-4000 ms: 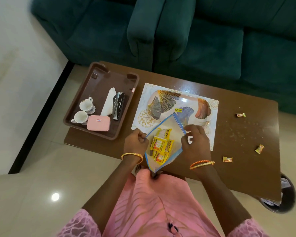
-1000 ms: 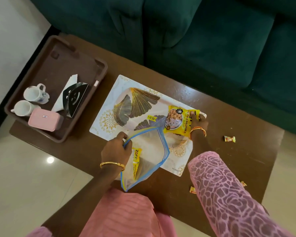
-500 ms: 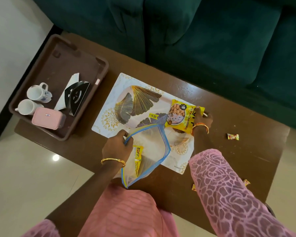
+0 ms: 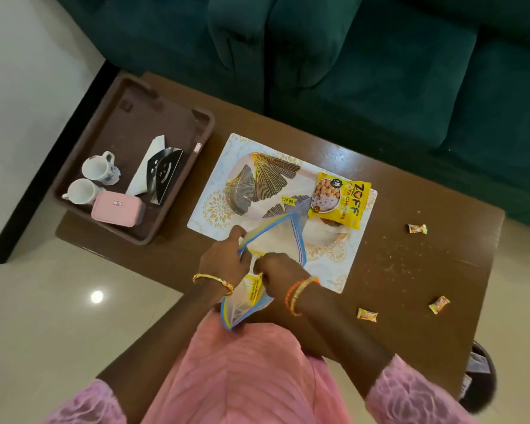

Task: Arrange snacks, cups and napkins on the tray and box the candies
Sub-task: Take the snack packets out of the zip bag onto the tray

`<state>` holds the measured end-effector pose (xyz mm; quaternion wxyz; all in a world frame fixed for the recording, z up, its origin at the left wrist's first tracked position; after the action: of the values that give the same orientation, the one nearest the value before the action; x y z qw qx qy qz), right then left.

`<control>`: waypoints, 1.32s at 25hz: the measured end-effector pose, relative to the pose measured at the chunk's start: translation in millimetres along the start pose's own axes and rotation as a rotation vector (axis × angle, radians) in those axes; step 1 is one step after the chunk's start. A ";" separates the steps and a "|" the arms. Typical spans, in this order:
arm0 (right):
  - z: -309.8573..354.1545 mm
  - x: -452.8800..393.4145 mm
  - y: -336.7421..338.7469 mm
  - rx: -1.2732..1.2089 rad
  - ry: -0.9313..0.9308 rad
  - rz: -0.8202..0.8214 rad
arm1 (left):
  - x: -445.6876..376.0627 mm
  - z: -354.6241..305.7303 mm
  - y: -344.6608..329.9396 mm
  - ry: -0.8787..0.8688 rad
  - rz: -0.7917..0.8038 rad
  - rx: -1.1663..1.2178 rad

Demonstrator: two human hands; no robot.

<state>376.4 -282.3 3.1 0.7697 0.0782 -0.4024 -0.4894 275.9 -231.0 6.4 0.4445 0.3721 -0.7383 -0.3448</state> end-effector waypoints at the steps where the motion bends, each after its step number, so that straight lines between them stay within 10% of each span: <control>1: -1.2 -9.9 -23.1 0.187 -0.072 0.165 | 4.3 3.2 3.8 -0.031 0.019 -0.019; 15: 12.0 -63.8 -145.4 0.880 -0.076 0.238 | 17.4 56.2 30.3 -0.215 0.145 -0.053; 33: 83.1 -41.4 -88.2 0.462 -0.224 -0.213 | 29.6 76.9 57.9 -0.183 -0.065 0.109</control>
<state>249.5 -270.6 -9.6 0.6262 0.2389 -0.5754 -0.4686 181.9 -214.5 38.7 0.3430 0.3865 -0.7809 -0.3509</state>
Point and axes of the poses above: each hand's wrist, its own x-axis away from the middle knuckle, its own y-axis out of the back of the hand, z = x × y, the point moved 6 cm from there along -x, towards the middle knuckle, and after that the axes turned 9 degrees about -x, right-handed, at the moved point
